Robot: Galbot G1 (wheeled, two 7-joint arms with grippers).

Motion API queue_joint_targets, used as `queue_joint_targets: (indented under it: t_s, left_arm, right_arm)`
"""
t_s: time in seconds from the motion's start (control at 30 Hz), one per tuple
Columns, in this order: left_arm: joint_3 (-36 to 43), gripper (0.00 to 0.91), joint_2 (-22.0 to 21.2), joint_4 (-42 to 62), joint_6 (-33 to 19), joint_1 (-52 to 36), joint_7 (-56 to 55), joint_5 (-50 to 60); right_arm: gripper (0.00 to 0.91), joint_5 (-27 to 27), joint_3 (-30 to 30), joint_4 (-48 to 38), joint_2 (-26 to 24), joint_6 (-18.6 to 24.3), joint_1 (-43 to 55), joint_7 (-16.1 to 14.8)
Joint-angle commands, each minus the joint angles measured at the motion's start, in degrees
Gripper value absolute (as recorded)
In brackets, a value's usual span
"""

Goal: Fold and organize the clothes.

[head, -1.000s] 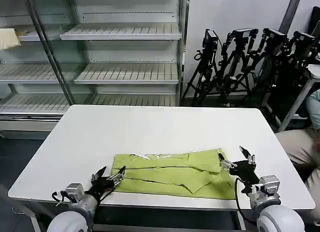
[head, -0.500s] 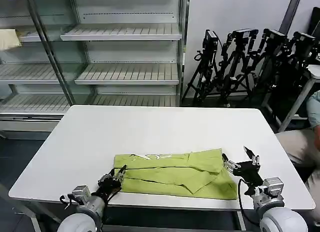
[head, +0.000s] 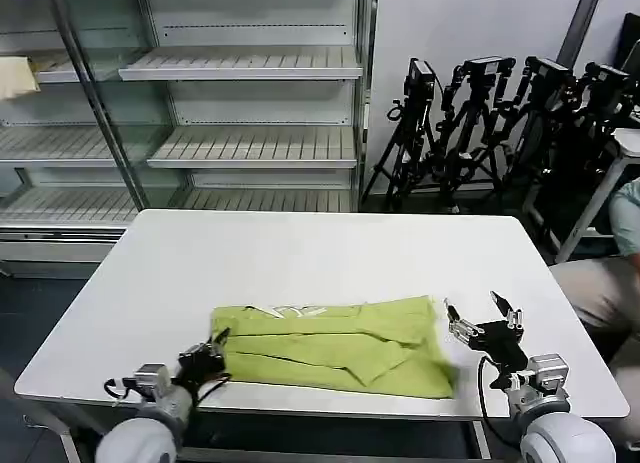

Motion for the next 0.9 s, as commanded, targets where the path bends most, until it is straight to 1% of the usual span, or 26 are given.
queue_joint_targets:
  t_s: [0.03, 0.1, 0.17, 0.23, 0.3, 0.33, 0.37, 0.4, 0.43, 0.47, 0.5, 0.53, 0.6, 0.7, 0.73, 0.9]
  left_arm:
    - [-21.51, 0.010, 13.39, 1.51, -2.49, 1.56, 13.46, 11.27]
    - [-25.19, 0.010, 15.28, 2.25, -2.32, 1.78, 16.84, 11.88]
    - [-27.13, 0.010, 16.20, 1.45, -2.32, 1.33, 18.81, 13.33]
    - [-26.56, 0.010, 15.99, -1.07, -2.32, 1.04, 18.75, 12.91]
    - [-24.22, 0.010, 15.09, -4.47, -3.76, 1.65, 17.75, 9.86]
    - [-21.99, 0.010, 14.14, -7.12, -3.53, 3.15, 15.65, 5.07]
    - [-19.16, 0.010, 13.14, -9.40, -2.52, 3.99, 14.79, 2.79]
    - [-17.36, 0.010, 12.69, -12.11, -2.47, 4.16, 14.61, 2.85]
    - [-12.99, 0.000, 10.65, -14.71, -2.59, 4.68, 14.29, 3.78]
    - [-9.58, 0.010, 9.91, -16.32, -2.54, 4.55, 13.77, 4.05]
    - [-5.70, 0.010, 9.25, -17.80, -2.56, 4.52, 13.39, 3.83]
    - [-4.02, 0.010, 8.00, -18.59, -2.59, 4.57, 13.36, 3.98]
    - [1.88, 0.010, 6.61, -20.40, -2.58, 4.79, 13.60, 5.20]
    - [7.68, 0.010, 4.41, -20.64, -2.67, 4.30, 14.47, 8.77]
    - [8.75, 0.010, 3.59, -20.32, -2.83, 4.27, 14.80, 10.40]
    - [13.35, 0.010, 1.02, -16.28, -2.81, 1.22, 14.74, 10.83]
  right_arm:
    - [0.907, -1.40, -0.54, -1.57, 0.10, 2.21, -0.04, 0.01]
    - [0.907, -1.89, -0.96, -2.28, 0.29, 2.88, -0.06, -0.05]
    - [0.907, -1.97, -1.07, -2.41, 0.34, 3.00, -0.01, -0.06]
    - [0.907, -2.22, -1.04, -2.45, 0.29, 3.08, 0.00, -0.11]
    - [0.907, -2.55, -1.01, -2.34, 0.20, 3.17, -0.05, -0.20]
    - [0.907, -2.64, -1.00, -2.27, 0.20, 3.18, -0.05, -0.21]
    - [0.907, -2.78, -0.98, -2.18, 0.17, 3.18, -0.10, -0.23]
    - [0.907, -2.75, -1.01, -2.01, 0.09, 3.15, -0.11, -0.16]
    - [0.907, -2.75, -1.14, -1.78, -0.01, 3.09, -0.05, -0.11]
    - [0.907, -2.76, -1.30, -1.63, -0.22, 3.01, 0.11, -0.10]
    - [0.907, -2.80, -1.55, -1.42, -0.40, 2.91, 0.29, -0.08]
    - [0.907, -2.93, -1.97, -1.29, -0.69, 2.85, 0.56, -0.04]
    - [0.907, -3.23, -2.82, -1.68, -1.03, 2.48, 2.10, -0.08]
    - [0.907, -4.25, -2.67, -1.09, -0.35, 2.58, 1.60, -0.08]
    - [0.907, -4.34, -2.66, -1.13, -0.21, 2.55, 1.67, -0.07]
    - [0.907, -5.20, -2.11, -0.48, 0.46, 2.57, 0.79, -0.12]
